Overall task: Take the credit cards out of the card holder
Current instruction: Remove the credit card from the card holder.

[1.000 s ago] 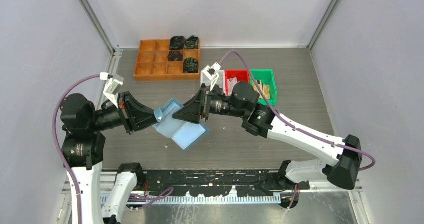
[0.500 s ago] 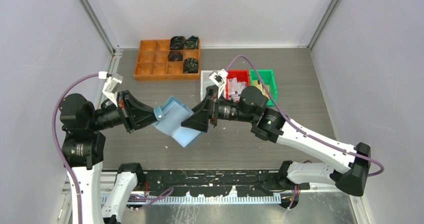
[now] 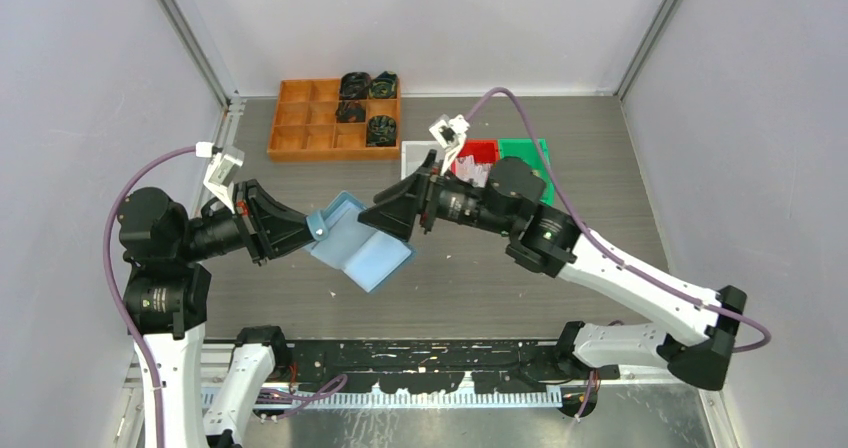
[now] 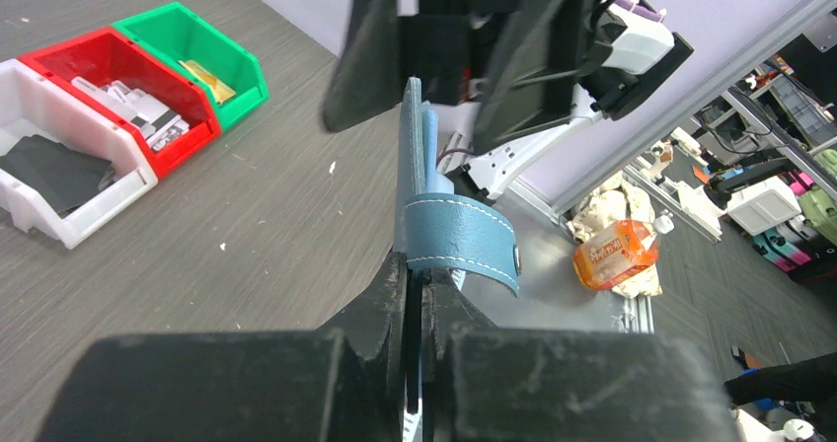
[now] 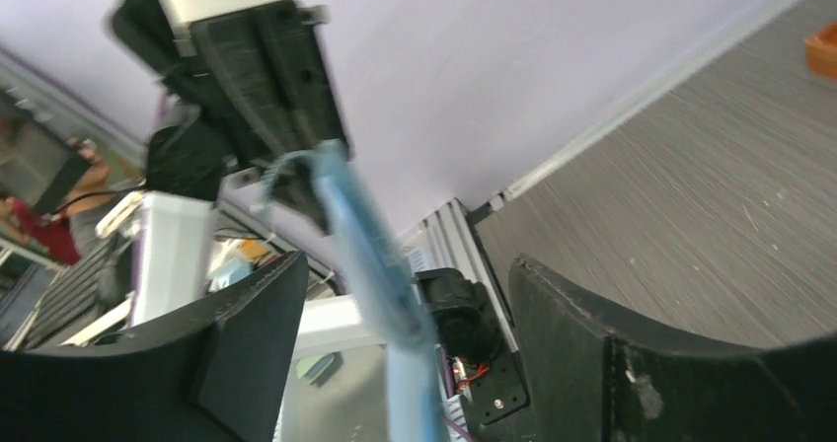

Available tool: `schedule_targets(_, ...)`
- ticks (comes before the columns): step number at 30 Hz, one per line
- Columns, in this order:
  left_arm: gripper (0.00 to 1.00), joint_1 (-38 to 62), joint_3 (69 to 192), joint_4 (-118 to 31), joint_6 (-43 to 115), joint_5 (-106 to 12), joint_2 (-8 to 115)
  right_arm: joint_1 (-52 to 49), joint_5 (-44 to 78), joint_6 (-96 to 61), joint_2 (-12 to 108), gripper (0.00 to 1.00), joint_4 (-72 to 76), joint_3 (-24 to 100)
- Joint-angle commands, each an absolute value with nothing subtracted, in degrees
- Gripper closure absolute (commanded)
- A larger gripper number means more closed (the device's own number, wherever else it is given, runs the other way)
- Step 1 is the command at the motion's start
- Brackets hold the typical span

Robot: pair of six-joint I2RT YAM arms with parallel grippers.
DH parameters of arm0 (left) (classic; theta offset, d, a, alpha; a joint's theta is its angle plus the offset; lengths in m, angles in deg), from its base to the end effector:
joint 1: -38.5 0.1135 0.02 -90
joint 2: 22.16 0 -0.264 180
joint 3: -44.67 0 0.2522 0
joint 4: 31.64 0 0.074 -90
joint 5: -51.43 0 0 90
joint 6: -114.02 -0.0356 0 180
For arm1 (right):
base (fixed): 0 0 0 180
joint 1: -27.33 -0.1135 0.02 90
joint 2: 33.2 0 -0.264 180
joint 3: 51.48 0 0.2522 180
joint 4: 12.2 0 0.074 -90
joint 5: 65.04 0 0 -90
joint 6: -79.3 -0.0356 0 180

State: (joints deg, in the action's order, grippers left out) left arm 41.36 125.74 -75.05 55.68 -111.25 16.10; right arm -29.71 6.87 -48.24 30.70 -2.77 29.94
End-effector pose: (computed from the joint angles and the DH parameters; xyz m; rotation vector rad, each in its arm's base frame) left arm 0.0839 -0.0298 0.4475 0.5657 1.6622 -1.3608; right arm 0.1273 0.2167 0.4417 -0.5654 1.5415 1.5416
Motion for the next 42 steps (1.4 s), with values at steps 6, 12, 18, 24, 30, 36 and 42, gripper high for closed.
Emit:
schedule_targets(6, 1.00, 41.3, 126.5, -71.9, 56.7, -112.0, 15.6, -30.6, 15.7, -48.4, 36.1, 0.34, -0.3, 34.9)
schedule_targets(12, 1.00, 41.3, 126.4, -71.8, 56.7, -112.1, 15.7, -31.1, 14.1, -46.0, 36.0, 0.41, 1.0, 33.9)
schedule_targets(18, 1.00, 41.3, 126.5, -71.8, 56.6, -112.0, 16.0, -31.3, 1.9, -41.8, 32.8, 0.37, 4.7, 30.5)
schedule_targets(24, 1.00, 41.2, 126.5, -71.8, 56.8, -111.8, 16.2, -31.2, -1.0, -36.5, 25.6, 0.28, 11.5, 27.8)
schedule_targets(30, 1.00, 41.3, 126.1, -72.3, 56.0, -111.4, 16.0, -31.3, 3.6, -34.2, 19.7, 0.12, 12.4, 30.3)
schedule_targets(36, 1.00, 41.3, 126.6, -72.5, 56.0, -111.1, 16.2, -31.2, 13.6, -39.2, 24.7, 0.08, 8.3, 33.9)
schedule_targets(42, 1.00, 41.2, 127.4, -72.8, 56.2, -111.2, 16.2, -31.4, 14.5, -40.5, 31.7, 0.18, 6.2, 36.9)
